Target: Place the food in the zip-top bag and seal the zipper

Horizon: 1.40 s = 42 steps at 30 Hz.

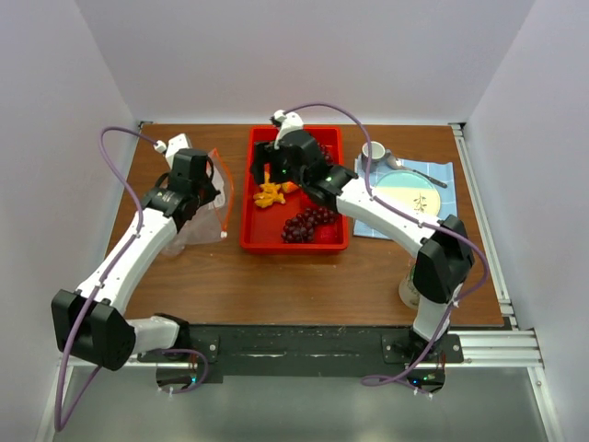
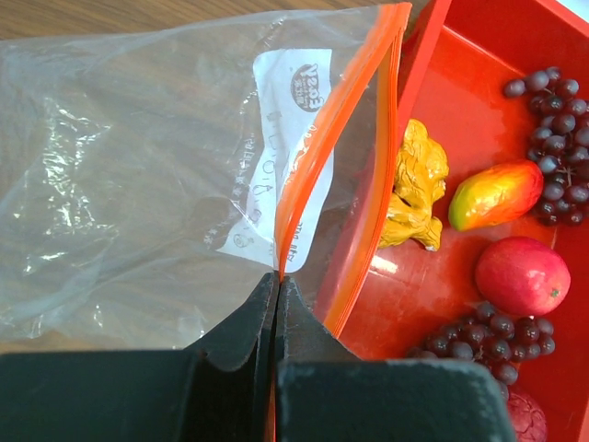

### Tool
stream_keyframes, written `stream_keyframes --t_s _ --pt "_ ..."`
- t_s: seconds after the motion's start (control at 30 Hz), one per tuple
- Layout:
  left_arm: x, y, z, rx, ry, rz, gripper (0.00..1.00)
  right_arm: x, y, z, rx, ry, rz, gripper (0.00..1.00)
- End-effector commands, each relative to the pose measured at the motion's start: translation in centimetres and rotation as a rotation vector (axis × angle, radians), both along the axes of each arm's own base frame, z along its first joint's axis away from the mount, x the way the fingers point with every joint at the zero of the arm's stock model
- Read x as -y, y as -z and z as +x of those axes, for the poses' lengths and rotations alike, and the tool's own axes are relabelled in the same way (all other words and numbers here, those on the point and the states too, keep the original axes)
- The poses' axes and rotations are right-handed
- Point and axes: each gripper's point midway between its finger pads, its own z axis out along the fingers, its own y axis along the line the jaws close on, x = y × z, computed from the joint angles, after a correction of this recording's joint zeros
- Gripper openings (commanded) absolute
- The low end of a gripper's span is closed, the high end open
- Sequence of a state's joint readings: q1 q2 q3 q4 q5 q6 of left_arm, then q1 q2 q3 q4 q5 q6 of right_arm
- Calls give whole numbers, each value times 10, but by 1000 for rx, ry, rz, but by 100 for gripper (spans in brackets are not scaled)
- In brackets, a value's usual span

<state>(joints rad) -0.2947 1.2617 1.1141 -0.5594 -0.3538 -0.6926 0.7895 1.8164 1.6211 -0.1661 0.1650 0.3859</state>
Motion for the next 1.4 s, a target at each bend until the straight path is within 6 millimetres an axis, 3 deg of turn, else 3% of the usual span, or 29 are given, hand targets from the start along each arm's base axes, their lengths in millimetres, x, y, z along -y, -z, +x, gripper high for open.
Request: stream_keyframes --t_s 0.0,0.07,0.17,0.23,0.47,0.6,0.73,0.9,0.97,1.13,1.37 --pt "6 -13 13 55 16 -30 0 89 61 40 -133 232 -141 82" --pt "7 -14 14 57 21 -29 0 114 82 51 -157 282 -213 86" --pt "9 -13 15 57 34 -30 0 131 107 60 -186 306 -301 94" --pt "11 -12 16 57 42 -35 0 131 125 62 -217 286 -326 98" --pt "14 -12 19 56 60 -40 0 118 167 59 -308 218 -346 99" --pt "15 -11 19 53 64 -38 0 120 178 53 -339 225 -353 98" --pt "16 -9 19 49 67 -42 0 127 179 49 -349 250 -369 87" --pt "22 -9 22 49 90 -60 0 132 158 46 -339 266 -372 49" --pt "23 -12 22 55 95 -66 0 131 130 48 -294 267 -332 40" --pt "30 -17 25 73 123 -90 0 103 57 36 -207 163 -154 37" --pt "43 -26 27 94 178 -134 0 23 -7 9 -170 -67 136 37"
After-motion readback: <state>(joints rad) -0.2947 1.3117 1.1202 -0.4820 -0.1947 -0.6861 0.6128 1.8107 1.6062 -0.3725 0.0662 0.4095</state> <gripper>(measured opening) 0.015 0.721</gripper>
